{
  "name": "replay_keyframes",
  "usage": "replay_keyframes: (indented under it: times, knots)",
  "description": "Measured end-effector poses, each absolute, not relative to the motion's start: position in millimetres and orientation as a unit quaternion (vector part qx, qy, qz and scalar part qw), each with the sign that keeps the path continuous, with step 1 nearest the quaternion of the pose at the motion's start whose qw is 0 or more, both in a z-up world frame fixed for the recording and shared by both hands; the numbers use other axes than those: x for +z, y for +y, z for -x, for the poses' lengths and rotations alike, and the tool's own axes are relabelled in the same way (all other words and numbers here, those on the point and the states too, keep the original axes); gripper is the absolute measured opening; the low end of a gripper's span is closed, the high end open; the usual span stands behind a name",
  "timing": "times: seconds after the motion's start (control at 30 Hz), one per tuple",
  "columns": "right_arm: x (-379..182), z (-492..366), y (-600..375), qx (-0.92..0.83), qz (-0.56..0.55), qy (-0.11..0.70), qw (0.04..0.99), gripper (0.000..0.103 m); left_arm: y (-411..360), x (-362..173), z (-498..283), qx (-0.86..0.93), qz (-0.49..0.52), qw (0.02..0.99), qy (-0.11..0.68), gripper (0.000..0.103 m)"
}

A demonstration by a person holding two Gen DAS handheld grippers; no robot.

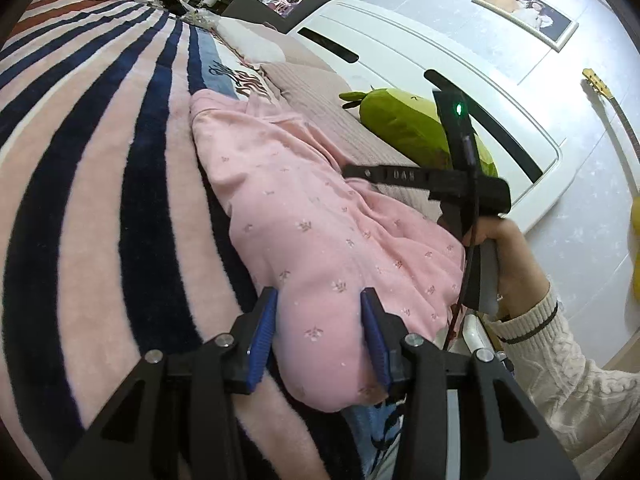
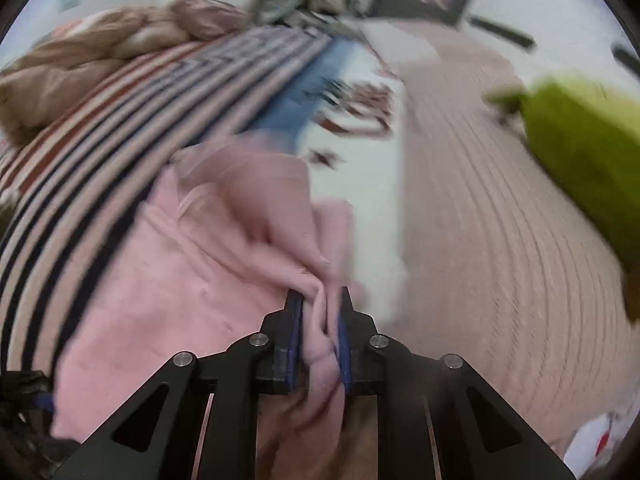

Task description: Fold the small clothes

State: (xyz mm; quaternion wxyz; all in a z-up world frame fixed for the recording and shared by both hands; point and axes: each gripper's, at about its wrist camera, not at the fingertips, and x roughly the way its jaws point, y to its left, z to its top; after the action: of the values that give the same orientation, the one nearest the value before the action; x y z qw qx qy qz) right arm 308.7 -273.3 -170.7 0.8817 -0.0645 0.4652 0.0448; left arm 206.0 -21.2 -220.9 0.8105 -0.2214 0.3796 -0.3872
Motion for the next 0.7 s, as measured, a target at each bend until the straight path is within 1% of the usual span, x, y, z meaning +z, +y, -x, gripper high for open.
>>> replay_keyframes:
  times: [0.03, 0.07, 0.1, 0.13, 0.2, 0.23, 0.3, 0.33, 0.37, 0.47, 0.53, 0.6, 0.67, 0.7]
  knots:
    - [-168, -305, -278, 0.045, 0.060, 0.460, 0.885, 0.015, -21, -221, -207, -0.387, 0.222, 0.810, 0.380, 0.039]
    - [-161, -298, -280, 0.054, 0.051, 0.451, 0.889, 0.025, -21, -221, -207, -0.387, 0.224, 0.810, 0.380, 0.039]
    - [-150, -286, -284, 0.072, 0.038, 0.435, 0.897, 0.031, -20, -221, -208, -0.387, 0.226, 0.809, 0.381, 0.039]
    - [-145, -277, -284, 0.085, 0.029, 0.424, 0.901, 0.040, -20, -221, -208, -0.388, 0.228, 0.808, 0.381, 0.039]
    - [-134, -257, -278, 0.140, 0.005, 0.418, 0.897, 0.040, -20, -221, -208, -0.391, 0.229, 0.805, 0.382, 0.039]
    - [-136, -245, -274, 0.163, 0.001, 0.425, 0.890, 0.037, -20, -221, -208, -0.392, 0.230, 0.805, 0.382, 0.039]
    - [-150, -222, -266, 0.174, 0.014, 0.443, 0.880, 0.022, -20, -221, -209, -0.394, 0.233, 0.802, 0.383, 0.040]
    - [-160, -216, -265, 0.166, 0.023, 0.451, 0.876, 0.009, -19, -221, -206, -0.396, 0.232, 0.801, 0.384, 0.040]
    - [-171, -208, -268, 0.156, 0.022, 0.461, 0.873, 0.008, -18, -221, -206, -0.397, 0.231, 0.800, 0.385, 0.040]
    - [-208, -193, -288, 0.131, -0.008, 0.509, 0.851, 0.008, -15, -221, -205, -0.400, 0.229, 0.798, 0.389, 0.040]
    - [-216, -189, -296, 0.141, -0.027, 0.509, 0.848, 0.008, -15, -220, -204, -0.403, 0.229, 0.796, 0.388, 0.044]
    - [-202, -187, -303, 0.142, -0.057, 0.494, 0.856, 0.008, -16, -219, -204, -0.406, 0.233, 0.794, 0.388, 0.065]
    - [-186, -184, -306, 0.150, -0.076, 0.468, 0.868, 0.011, -20, -218, -205, -0.411, 0.239, 0.789, 0.389, 0.065]
    - [-178, -183, -306, 0.156, -0.083, 0.457, 0.872, 0.014, -25, -218, -206, -0.409, 0.236, 0.789, 0.393, 0.065]
